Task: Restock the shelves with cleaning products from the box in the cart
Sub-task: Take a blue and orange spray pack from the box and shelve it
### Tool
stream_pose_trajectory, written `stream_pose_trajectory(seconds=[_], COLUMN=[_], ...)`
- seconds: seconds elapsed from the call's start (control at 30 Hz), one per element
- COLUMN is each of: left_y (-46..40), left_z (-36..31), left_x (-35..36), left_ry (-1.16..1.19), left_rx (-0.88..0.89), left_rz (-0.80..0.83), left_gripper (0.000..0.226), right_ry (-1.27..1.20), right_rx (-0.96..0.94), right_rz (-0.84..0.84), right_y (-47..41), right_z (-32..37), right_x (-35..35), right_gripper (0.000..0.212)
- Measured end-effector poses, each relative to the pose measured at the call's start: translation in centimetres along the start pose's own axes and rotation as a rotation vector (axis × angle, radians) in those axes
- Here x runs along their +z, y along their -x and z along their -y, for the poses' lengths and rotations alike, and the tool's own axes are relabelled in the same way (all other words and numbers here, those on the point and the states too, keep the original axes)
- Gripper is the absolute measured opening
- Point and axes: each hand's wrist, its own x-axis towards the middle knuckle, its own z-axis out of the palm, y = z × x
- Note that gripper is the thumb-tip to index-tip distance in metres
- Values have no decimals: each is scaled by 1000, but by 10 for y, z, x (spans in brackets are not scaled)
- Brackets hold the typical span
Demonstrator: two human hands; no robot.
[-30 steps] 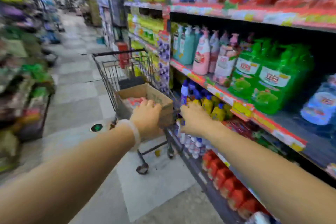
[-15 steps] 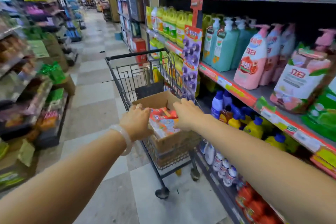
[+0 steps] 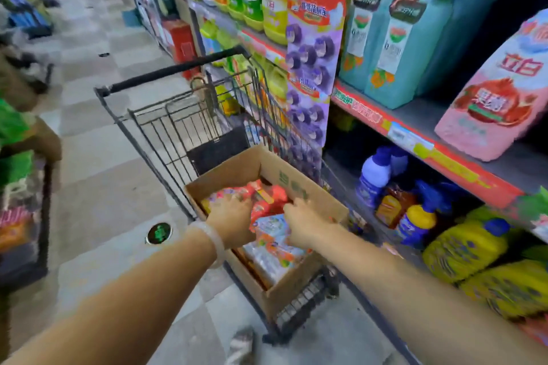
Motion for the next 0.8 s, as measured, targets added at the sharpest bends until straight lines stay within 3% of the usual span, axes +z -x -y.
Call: stream_pose_trajectory(seconds=[0.1, 0.23, 0.37, 0.53, 0.67, 0.73, 0.8], left_y=[-61, -130, -178, -217, -225, -229, -234], left_z=[22, 44, 48, 45, 47, 52, 55], left_x=[35, 74, 103, 141, 161, 172, 185], left_ry=[-16, 14, 86, 178, 398, 440, 431], left_rx=[61, 117, 198, 192, 154, 143, 148], left_rz=[166, 325, 400, 510, 686, 680, 685], left_gripper=[72, 70, 64, 73, 75, 92, 94], right_ry=[-194, -507, -656, -607, -627, -698, -824], right_rx=[149, 413, 638, 917, 1136, 1132, 1171], right_rz=[51, 143, 179, 174, 71, 113, 146], right_y=[-49, -128, -141, -174, -184, -186, -184], right_z=[-4, -19, -18, -28, -33, -38, -39], right_x=[33, 114, 118, 153, 168, 176, 177], right_gripper=[66, 100, 88, 93, 81, 105, 127])
